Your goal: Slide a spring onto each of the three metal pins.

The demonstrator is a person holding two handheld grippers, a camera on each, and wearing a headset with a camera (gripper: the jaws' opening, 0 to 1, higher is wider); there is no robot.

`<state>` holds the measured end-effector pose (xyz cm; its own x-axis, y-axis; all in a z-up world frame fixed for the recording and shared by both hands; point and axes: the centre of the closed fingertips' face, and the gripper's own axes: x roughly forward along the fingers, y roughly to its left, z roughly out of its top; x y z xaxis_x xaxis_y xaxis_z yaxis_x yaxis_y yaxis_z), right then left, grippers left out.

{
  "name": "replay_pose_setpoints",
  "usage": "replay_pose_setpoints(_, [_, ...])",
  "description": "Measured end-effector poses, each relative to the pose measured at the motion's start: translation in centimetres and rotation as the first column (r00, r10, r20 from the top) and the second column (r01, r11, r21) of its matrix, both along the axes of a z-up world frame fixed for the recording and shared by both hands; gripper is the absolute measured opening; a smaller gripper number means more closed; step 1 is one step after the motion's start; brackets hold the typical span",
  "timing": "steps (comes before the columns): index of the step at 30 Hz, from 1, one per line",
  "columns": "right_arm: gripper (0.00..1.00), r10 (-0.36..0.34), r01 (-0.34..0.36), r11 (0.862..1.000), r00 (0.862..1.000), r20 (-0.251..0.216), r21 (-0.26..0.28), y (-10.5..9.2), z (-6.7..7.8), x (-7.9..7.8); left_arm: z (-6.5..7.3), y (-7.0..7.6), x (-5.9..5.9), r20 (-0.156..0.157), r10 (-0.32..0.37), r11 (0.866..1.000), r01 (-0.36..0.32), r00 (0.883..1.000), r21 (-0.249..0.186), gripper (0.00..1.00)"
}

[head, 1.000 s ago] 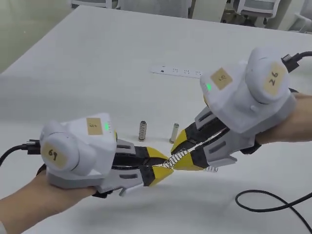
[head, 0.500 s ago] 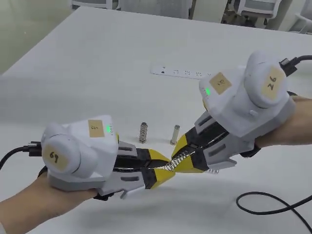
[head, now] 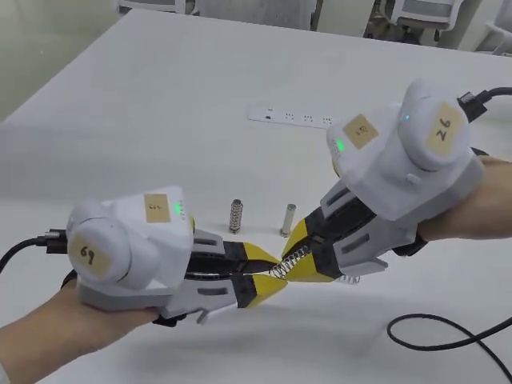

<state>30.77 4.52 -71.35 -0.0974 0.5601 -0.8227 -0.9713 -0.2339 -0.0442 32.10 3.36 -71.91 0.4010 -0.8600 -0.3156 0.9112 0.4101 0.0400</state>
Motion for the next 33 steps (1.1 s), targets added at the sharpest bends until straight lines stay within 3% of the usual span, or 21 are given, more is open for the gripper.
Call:
replay_pose_setpoints(14, [0.08, 0.004, -0.004, 1.0, 1.0, -0.004, -0.017, -0.1, 0.0, 0.0, -0.1, -0.1, 0.1, -0.002, 0.003, 1.0, -0.003, 1.0, -0.004, 0.04])
replay_pose_setpoints(18, [0.08, 0.006, -0.006, 1.0, 1.0, -0.004, -0.02, -0.2, 0.0, 0.1, -0.3, 0.2, 0.2, -0.019, 0.021, 1.0, -0.021, 1.0, -0.009, 0.12])
replay_pose_setpoints(22, [0.08, 0.009, -0.01, 1.0, 1.0, -0.002, -0.024, -0.2, 0.0, 0.2, -0.6, 0.6, 0.2, -0.035, 0.058, 0.998, -0.059, 0.998, -0.016, 0.31])
replay_pose_setpoints(33, [0.08, 0.013, -0.013, 0.999, 1.0, 0.0, -0.033, -0.1, 0.1, 0.6, -1.1, 2.0, 0.2, -0.07, 0.13, 0.991, -0.132, 0.989, -0.026, 0.57])
